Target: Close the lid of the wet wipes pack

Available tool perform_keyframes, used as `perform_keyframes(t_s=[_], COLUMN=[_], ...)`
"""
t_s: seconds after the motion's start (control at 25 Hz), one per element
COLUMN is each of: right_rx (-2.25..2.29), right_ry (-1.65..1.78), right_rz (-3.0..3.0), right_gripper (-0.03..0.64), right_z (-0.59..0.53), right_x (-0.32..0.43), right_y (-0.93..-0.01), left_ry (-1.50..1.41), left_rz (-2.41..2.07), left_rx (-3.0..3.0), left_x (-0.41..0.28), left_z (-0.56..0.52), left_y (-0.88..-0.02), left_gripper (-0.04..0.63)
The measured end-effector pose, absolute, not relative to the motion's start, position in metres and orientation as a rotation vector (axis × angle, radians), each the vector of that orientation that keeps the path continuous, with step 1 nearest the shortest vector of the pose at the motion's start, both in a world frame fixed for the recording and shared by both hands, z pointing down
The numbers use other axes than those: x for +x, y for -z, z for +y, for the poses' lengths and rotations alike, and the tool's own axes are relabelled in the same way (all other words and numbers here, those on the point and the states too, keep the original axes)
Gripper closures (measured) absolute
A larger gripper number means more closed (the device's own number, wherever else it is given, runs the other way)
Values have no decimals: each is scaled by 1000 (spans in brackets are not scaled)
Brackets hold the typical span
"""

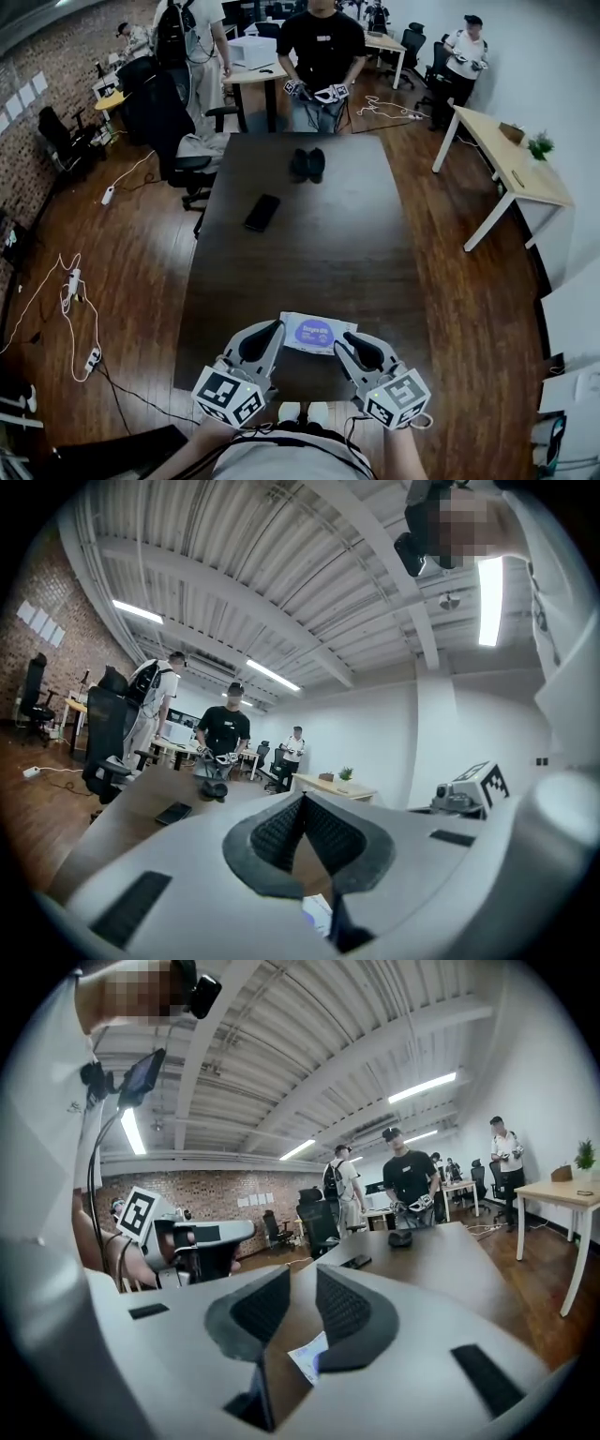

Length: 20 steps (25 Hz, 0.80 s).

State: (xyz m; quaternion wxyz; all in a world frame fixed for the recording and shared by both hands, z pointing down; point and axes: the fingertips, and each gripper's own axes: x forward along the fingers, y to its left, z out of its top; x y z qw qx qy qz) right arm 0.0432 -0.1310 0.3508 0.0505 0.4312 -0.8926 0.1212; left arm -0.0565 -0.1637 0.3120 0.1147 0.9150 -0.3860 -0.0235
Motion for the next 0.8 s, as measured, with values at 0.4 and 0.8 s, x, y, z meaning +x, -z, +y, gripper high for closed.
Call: perform_keyframes(t_s=[0.4, 0.8], right_rx=[1389, 1474], right_ry=[-260, -234], right_rz=[-2694, -2686], right_gripper=[609, 609], right_z=[-112, -65], right_x=[47, 42], right_y=[-329, -315], left_ry=[87, 104], left_rz=[-1094, -998], left_rx=[2715, 2776], left_x=[-66, -60], left_z=[-150, -124], left_y=[-299, -302], left_gripper=[594, 594])
